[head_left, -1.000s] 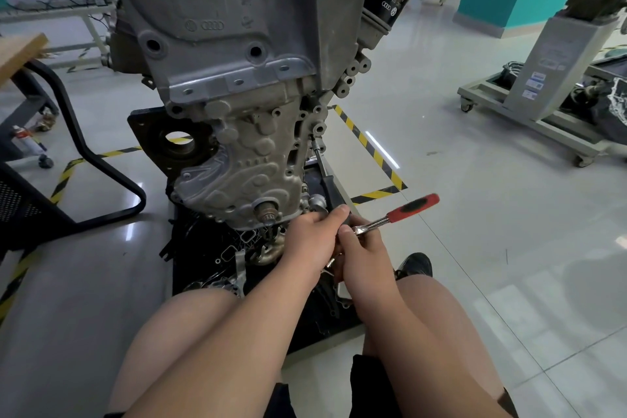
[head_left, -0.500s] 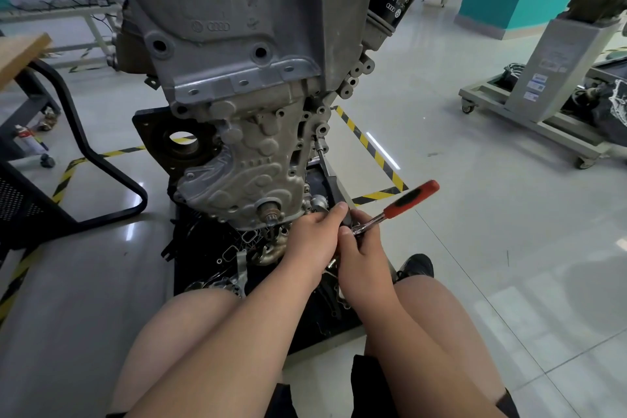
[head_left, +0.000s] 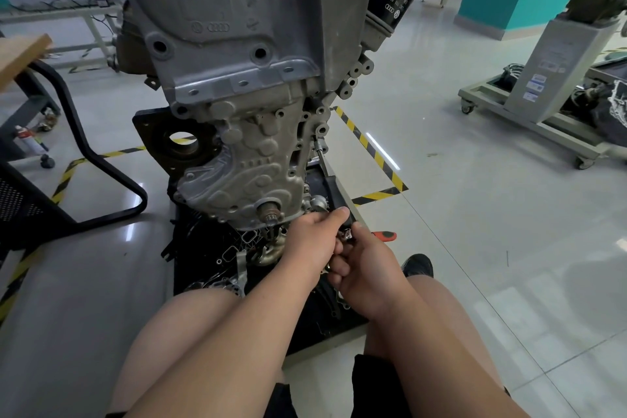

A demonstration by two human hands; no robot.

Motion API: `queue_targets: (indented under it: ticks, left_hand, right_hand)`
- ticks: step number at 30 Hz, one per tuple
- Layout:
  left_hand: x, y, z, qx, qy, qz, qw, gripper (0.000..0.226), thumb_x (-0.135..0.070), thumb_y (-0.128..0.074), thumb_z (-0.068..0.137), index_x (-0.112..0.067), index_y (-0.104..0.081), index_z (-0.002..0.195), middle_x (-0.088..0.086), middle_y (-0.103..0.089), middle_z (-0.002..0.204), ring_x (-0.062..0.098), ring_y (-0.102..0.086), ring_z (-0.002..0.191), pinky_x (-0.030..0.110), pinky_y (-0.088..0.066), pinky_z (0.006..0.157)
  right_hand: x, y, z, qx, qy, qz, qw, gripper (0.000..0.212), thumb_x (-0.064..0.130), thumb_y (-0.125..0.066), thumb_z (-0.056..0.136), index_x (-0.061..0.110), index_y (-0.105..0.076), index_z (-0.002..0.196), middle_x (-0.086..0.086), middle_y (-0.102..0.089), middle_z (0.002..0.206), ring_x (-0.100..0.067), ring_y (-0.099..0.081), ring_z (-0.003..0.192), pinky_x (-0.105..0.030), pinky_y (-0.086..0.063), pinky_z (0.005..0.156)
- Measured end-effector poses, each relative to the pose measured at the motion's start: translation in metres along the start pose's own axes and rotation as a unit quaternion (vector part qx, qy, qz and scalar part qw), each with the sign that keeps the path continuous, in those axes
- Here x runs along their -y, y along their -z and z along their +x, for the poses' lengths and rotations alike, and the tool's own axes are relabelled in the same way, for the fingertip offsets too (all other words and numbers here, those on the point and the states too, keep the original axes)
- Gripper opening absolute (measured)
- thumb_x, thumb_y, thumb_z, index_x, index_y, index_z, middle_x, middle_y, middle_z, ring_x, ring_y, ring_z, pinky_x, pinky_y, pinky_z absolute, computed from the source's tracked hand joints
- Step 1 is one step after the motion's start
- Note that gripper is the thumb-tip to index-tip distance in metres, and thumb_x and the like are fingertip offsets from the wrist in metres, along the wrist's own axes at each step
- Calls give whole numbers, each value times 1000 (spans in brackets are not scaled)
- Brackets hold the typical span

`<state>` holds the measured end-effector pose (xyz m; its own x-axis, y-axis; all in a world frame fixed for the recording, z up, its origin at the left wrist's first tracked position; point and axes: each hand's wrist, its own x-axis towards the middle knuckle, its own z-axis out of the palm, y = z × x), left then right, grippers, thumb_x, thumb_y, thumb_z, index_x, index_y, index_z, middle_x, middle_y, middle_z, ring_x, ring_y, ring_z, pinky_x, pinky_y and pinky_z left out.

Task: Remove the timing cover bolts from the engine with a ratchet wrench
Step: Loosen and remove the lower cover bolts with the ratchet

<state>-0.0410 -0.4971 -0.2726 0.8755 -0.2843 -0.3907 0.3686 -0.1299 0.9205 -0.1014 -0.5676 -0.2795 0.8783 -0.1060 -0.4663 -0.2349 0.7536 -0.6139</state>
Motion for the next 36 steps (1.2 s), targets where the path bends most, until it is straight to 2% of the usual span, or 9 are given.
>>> queue_targets:
  ticks: [10,14,18,19,21,26,30,34,36]
  left_hand:
    - [1,0,2,-1,-4,7,1000,33,-42,-66,87,-15,-60,68,1,-49,42,18,-42,31,21,-37,36]
    - [2,-1,3,-6,-25,10,1000,35,-38,-66,88,-13,-60,64,-1,-50,41,14,-44,33,17,-34,35]
    - [2,-1,4,-19,-40,9,999,29,-34,-68,88,-19,-65,62,-10,-57,42,1,-49,34,11,-33,34]
    - [2,-1,5,-19,-41,6,999,28,-32,-68,88,-19,-65,63,-12,-58,43,-1,-49,34,10,-33,34]
    - [2,-1,5,-16,-41,0,999,24,-31,-69,87,-18,-67,68,-12,-61,46,-3,-51,36,10,-34,35]
    - [3,0,5,-16,-39,-3,999,23,-31,-68,88,-17,-66,69,-13,-59,45,-4,-53,38,10,-35,36]
    - [1,0,2,-14,-34,-3,999,24,-34,-69,87,-19,-70,68,-12,-63,49,-4,-54,39,10,-35,36]
    - [0,1,1,-5,-25,10,1000,39,-42,-67,86,-18,-65,55,-4,-55,44,10,-48,36,14,-34,36]
    - [1,0,0,4,-15,12,1000,40,-44,-66,86,-18,-59,56,2,-52,46,17,-45,37,19,-35,38]
  right_hand:
    - [-5,4,4,-35,46,-76,995,38,32,-37,103,12,-51,73,1,-47,57,-12,-33,42,-26,-33,44]
    - [-7,3,3,-77,111,-150,979,26,28,-40,103,7,-51,92,1,-51,56,-13,-38,41,-26,-35,44]
    - [-11,1,-1,-139,167,-278,936,20,32,-46,100,31,-51,119,5,-66,83,-9,-59,63,-26,-46,60]
    - [-12,1,-2,-146,187,-307,921,21,32,-47,99,35,-48,120,7,-67,91,-3,-62,70,-18,-46,64]
    - [-14,1,-4,-146,234,-353,894,25,28,-46,100,41,-40,121,14,-66,94,9,-61,73,-5,-41,57]
    - [-19,0,-4,-145,270,-432,848,30,25,-43,101,43,-34,124,10,-66,80,0,-61,64,-27,-43,57]
    - [-17,1,-1,-136,243,-362,890,22,27,-43,101,44,-42,115,16,-66,89,5,-63,71,-16,-46,58]
    - [-9,1,0,-101,130,-177,970,19,27,-40,103,19,-55,112,4,-57,58,-11,-45,42,-25,-37,43]
    - [-5,1,0,-61,95,-104,988,28,28,-38,104,9,-56,97,0,-50,55,-12,-36,39,-25,-33,42]
